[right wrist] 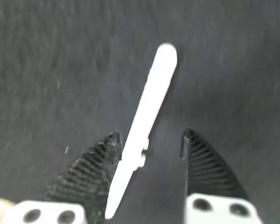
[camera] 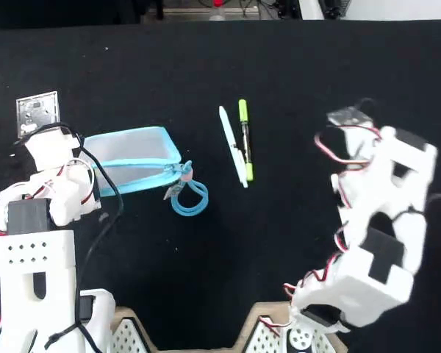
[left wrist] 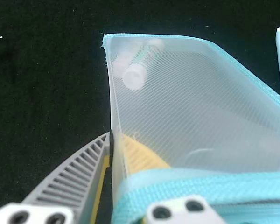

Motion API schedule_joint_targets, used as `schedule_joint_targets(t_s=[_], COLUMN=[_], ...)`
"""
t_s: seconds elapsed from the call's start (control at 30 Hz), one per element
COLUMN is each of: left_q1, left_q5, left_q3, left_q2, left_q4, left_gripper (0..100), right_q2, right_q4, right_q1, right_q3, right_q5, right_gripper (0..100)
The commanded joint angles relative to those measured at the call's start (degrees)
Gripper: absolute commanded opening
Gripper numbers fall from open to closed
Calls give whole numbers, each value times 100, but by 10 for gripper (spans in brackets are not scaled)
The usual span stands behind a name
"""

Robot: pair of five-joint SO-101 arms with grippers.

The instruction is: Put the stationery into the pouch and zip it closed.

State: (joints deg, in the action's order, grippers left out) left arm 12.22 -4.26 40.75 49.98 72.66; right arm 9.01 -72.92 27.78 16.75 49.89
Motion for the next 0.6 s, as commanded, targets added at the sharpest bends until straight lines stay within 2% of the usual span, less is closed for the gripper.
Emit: schedule_joint_targets(t_s=[0.0,0.27,0.4,0.43,0.57], left_q1=[22,22,22,22,22], left_q5=[26,26,26,26,26], left_q3=[145,127,127,119,127], left_q2=[-149,-149,-158,-158,-158], left_q4=[9,0,0,0,0], left_gripper=[30,30,30,30,30], right_q2=[127,910,910,831,268], right_q4=[738,1635,1635,1609,1547], right_q1=[-369,-431,-369,-325,0], right_q3=[-57,-75,-84,-66,-48], right_q5=[44,35,0,0,26], right_gripper=[198,186,4,31,10])
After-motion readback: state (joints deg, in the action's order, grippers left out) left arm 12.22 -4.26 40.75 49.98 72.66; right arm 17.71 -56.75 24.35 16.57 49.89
